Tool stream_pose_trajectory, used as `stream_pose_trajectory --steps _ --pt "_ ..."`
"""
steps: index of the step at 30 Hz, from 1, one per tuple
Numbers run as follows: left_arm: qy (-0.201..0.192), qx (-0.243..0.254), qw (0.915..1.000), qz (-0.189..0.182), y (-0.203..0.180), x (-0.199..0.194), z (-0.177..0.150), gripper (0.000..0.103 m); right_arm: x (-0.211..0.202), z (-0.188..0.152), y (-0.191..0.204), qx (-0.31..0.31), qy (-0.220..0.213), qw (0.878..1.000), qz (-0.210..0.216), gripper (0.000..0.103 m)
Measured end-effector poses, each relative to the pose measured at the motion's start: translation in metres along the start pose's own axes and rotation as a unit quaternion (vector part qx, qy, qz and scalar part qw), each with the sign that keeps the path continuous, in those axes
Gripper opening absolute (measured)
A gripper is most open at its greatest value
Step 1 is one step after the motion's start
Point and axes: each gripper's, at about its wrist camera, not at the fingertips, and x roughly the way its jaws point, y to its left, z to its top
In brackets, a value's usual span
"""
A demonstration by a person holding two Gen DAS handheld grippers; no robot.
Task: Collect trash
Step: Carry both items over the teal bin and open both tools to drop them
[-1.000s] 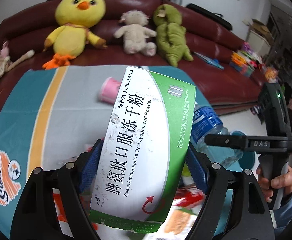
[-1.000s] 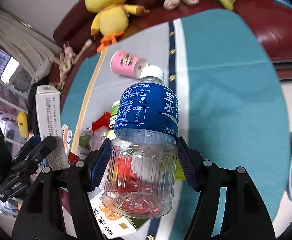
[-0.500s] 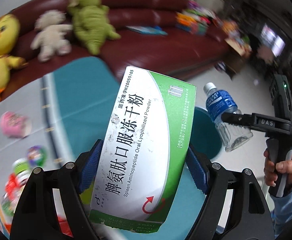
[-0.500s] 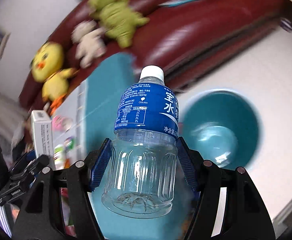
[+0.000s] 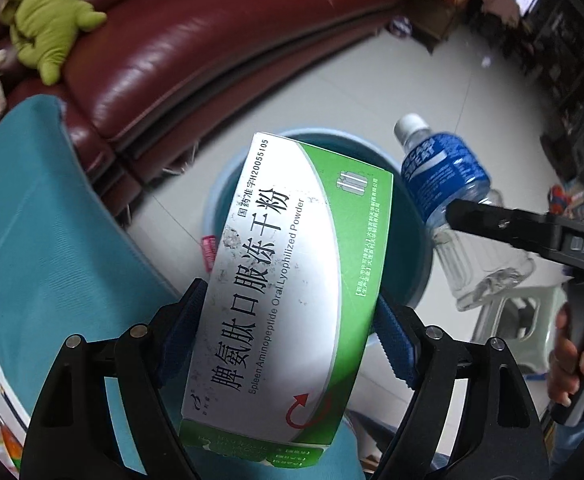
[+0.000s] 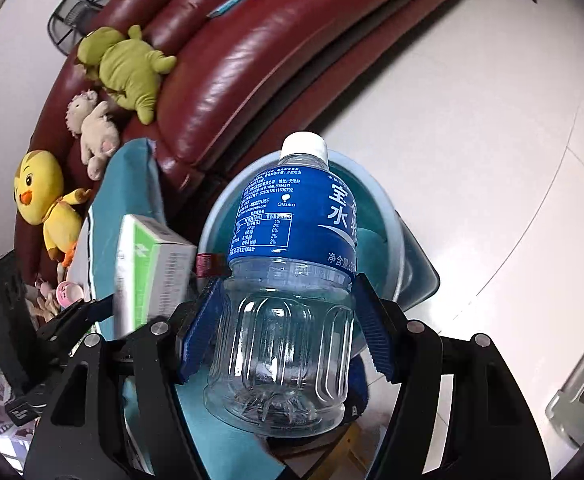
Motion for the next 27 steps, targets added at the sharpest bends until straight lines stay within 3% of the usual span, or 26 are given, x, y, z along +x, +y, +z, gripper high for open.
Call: stream_pose_trajectory --steps 9,27 --pt "0.044 -0.003 0.999 0.009 0.001 0.042 0.006 0.084 0.019 0.004 -0.004 0.005 0.018 1.0 0.002 0.063" --pt "-0.009 -0.055 0.9983 -0.017 0.037 -0.005 -0.022 0.092 0.051 0.003 0.021 -0.017 0.06 0.998 -0.019 0.064"
